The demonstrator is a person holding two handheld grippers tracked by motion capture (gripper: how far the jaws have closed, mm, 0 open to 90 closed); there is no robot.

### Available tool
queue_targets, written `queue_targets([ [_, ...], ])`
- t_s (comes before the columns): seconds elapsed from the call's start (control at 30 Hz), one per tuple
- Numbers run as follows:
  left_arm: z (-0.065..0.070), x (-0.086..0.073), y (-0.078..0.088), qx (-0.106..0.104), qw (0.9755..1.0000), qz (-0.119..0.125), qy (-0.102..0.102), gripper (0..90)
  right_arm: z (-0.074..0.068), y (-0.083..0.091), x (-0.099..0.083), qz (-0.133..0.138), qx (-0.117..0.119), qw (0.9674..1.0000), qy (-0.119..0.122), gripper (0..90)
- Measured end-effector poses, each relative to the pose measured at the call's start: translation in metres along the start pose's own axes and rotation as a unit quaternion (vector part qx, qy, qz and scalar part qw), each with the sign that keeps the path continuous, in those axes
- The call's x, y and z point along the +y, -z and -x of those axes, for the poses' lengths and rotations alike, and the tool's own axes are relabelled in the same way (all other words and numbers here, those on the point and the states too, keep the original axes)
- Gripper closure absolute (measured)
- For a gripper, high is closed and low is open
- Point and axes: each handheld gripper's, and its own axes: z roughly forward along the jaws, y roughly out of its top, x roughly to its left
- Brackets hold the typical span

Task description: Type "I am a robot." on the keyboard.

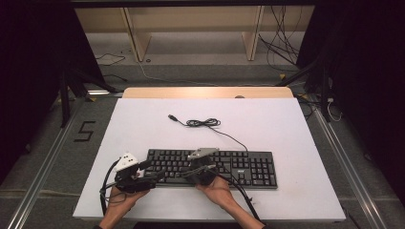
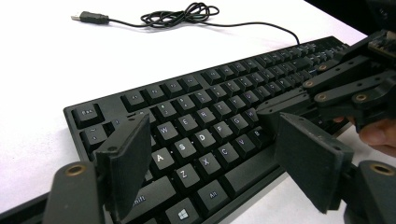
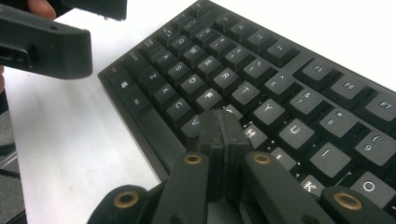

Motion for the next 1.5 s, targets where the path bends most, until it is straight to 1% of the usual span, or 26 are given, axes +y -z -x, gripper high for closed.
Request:
queue_targets([
  [0.17, 0.0, 0.0, 0.0, 0.0, 1.0, 0.0, 0.001, 26.8, 0.0, -0.003, -0.001, -0.006, -0.002, 1.0, 0.002, 90.0],
  [0.23, 0.0, 0.0, 0.0, 0.0, 1.0, 0.0, 0.001, 26.8, 0.0, -0.005, -0.002, -0.013, -0.01, 0.9999, 0.006, 90.0],
  [0.3, 0.0, 0.0, 0.0, 0.0, 1.0, 0.0, 0.0, 26.8, -0.001, -0.005, -0.003, -0.009, -0.011, 0.9999, 0.007, 90.0],
  [0.53, 0.0, 0.0, 0.0, 0.001, 1.0, 0.0, 0.001, 26.8, 0.0, -0.004, -0.002, -0.009, -0.006, 0.9999, -0.003, 90.0],
  [0.6, -0.001, 0.0, 0.0, 0.001, 1.0, 0.001, 0.002, 26.8, 0.002, -0.002, -0.001, -0.002, -0.002, 1.0, -0.009, 89.8],
  [0.73, -0.001, -0.001, 0.0, 0.001, 1.0, 0.001, 0.002, 26.8, 0.007, 0.006, 0.002, 0.017, 0.0, 0.9997, -0.018, 86.6],
  [0.83, 0.0, -0.001, 0.0, 0.001, 1.0, 0.001, 0.001, 26.8, 0.01, 0.011, 0.003, 0.024, 0.002, 0.9993, -0.027, 85.1],
  [0.97, 0.0, -0.001, 0.0, 0.0, 1.0, 0.001, 0.001, 26.8, 0.012, 0.015, 0.004, 0.031, 0.003, 0.9991, -0.028, 80.4],
  [1.07, 0.0, -0.001, 0.0, 0.0, 1.0, 0.002, 0.001, 26.7, 0.013, 0.016, 0.005, 0.034, 0.008, 0.999, -0.028, 72.7],
  [1.13, 0.0, -0.001, 0.0, -0.001, 1.0, 0.002, 0.001, 26.7, 0.014, 0.018, 0.005, 0.037, 0.009, 0.9989, -0.028, 69.3],
  [1.23, 0.0, -0.001, 0.0, 0.0, 1.0, 0.003, 0.001, 26.7, 0.015, 0.02, 0.006, 0.041, 0.008, 0.9987, -0.029, 60.2],
  [1.3, 0.0, -0.001, 0.0, 0.0, 1.0, 0.003, 0.001, 26.7, 0.017, 0.022, 0.006, 0.043, 0.01, 0.9986, -0.031, 56.6],
  [1.5, 0.0, 0.0, 0.0, 0.0, 1.0, 0.003, 0.0, 26.7, 0.022, 0.028, 0.006, 0.046, 0.004, 0.9984, -0.034, 47.1],
])
